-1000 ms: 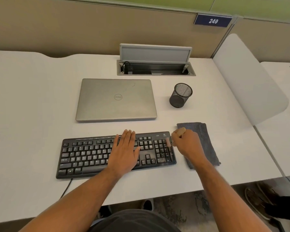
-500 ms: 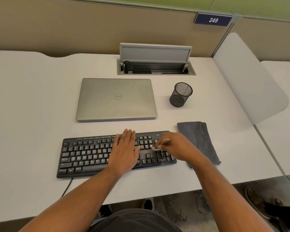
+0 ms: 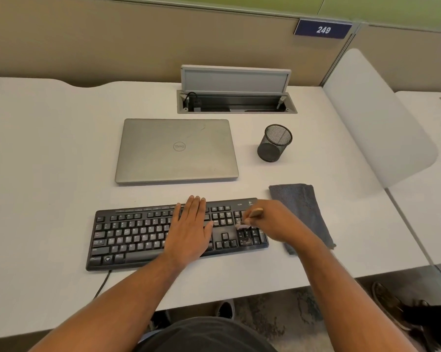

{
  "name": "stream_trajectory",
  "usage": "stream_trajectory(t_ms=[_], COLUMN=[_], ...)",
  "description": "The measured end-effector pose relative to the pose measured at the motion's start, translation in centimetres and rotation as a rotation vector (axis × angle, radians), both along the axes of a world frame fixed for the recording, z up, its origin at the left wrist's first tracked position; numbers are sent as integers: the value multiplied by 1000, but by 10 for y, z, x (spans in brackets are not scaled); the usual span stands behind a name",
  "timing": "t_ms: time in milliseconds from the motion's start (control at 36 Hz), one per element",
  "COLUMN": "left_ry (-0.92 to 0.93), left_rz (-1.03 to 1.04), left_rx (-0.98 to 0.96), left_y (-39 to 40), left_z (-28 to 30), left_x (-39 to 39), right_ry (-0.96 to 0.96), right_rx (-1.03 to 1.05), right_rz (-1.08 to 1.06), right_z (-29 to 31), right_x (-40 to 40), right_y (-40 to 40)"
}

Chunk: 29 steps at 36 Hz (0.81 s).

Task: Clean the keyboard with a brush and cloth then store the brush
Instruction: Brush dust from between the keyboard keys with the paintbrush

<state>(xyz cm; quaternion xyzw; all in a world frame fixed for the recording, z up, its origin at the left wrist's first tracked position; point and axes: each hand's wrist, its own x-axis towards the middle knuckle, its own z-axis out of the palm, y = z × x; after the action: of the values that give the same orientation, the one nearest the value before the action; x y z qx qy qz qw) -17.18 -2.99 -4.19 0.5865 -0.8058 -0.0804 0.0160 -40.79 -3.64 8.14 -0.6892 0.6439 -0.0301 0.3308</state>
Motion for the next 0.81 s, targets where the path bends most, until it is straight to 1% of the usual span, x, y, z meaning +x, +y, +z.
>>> stream_trajectory(t_ms=[139,222,306,361,444,556,583,639,722,806], left_ry=[8,8,5,5,11,-1,-3,-5,-4,-7], left_rz=[-4,-3,-2,-1,2,-4,-2,1,0,-1], left_rx=[-6,-10,-19,-26,-26,-17,-18,-18,-18,-5], left_y=[0,0,0,0,0,0,0,0,0,0], left_z=[0,-1,-1,-1,0,-1,-1,0,-2,-1], left_x=[1,0,0,0,0,0,0,0,0,0], right_ry=[55,105,-10,-26,-2,-3,-5,-13,-50,-68], right_rx=[32,-64,-111,-88,-55,112,125,63,-99,-94], right_rz=[-126,-187,-327,-357,-361,-367,-373,-421,-486,-492], right_z=[3,4,4,-1,-9,2,5,6,2,-2], right_x=[-17,-21,-19,-17,-17,-23,-25,-28,-27,-25], right_y=[-4,-6,-5,-1,6,6,5,4,5,10])
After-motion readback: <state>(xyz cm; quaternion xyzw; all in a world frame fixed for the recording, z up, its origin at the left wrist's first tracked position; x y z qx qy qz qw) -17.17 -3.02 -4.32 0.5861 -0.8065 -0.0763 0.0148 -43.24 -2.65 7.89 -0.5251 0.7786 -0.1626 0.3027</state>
